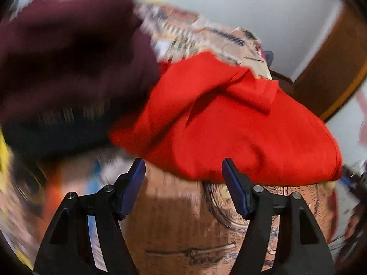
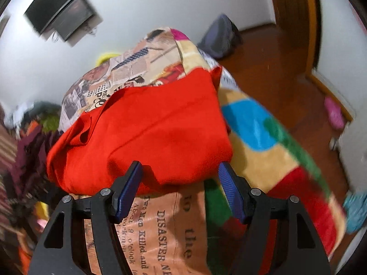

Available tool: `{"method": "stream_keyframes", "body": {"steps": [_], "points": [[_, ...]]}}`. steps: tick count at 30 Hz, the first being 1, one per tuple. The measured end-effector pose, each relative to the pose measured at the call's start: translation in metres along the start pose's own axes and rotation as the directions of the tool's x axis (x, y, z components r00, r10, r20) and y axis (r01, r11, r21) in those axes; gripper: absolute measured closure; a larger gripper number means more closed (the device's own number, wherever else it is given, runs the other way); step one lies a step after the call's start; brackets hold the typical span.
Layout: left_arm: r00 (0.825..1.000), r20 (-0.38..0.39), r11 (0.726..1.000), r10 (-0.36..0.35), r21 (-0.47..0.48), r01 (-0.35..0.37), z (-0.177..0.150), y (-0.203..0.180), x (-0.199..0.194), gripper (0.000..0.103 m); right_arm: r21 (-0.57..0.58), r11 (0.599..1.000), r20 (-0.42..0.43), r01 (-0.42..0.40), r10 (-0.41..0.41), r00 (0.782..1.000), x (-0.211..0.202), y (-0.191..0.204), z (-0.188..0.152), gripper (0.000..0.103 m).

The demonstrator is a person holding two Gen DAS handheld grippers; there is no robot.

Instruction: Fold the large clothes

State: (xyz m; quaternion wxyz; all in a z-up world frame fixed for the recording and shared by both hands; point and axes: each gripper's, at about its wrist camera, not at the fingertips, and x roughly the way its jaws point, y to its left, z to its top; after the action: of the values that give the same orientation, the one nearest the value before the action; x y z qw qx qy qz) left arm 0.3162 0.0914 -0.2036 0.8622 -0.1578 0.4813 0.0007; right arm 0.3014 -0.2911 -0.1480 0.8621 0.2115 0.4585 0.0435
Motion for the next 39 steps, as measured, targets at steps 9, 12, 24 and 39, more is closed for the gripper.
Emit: {"method": "stream_keyframes", "body": {"steps": [9, 12, 24, 39], "points": [[0.961, -0.059, 0.932, -0.269, -0.266, 0.244, 0.000, 0.021, 0.041, 0.035, 0.178, 0.978, -0.054, -0.106, 0.117, 0.992, 0.036, -0.010, 0.007, 0.038], [0.951, -0.048, 0.908, -0.306, -0.315, 0.276, 0.009, 0.020, 0.055, 0.035, 0.212, 0.967, -0.047, -0.141, 0.155, 0.987, 0.046, -0.011, 0.010, 0.038], [0.960, 0.002, 0.905, -0.281, -0.331, 0.266, 0.022, 0.002, 0.067, 0.084, 0.096, 0.982, -0.003, -0.161, 0.162, 0.987, 0.039, 0.004, 0.014, 0.089], [0.975, -0.033, 0.974, -0.222, 0.036, 0.223, -0.024, -0.044, -0.050, 0.095, -0.145, 0.978, 0.019, -0.149, 0.154, 0.988, -0.048, 0.016, -0.014, 0.095]]}}
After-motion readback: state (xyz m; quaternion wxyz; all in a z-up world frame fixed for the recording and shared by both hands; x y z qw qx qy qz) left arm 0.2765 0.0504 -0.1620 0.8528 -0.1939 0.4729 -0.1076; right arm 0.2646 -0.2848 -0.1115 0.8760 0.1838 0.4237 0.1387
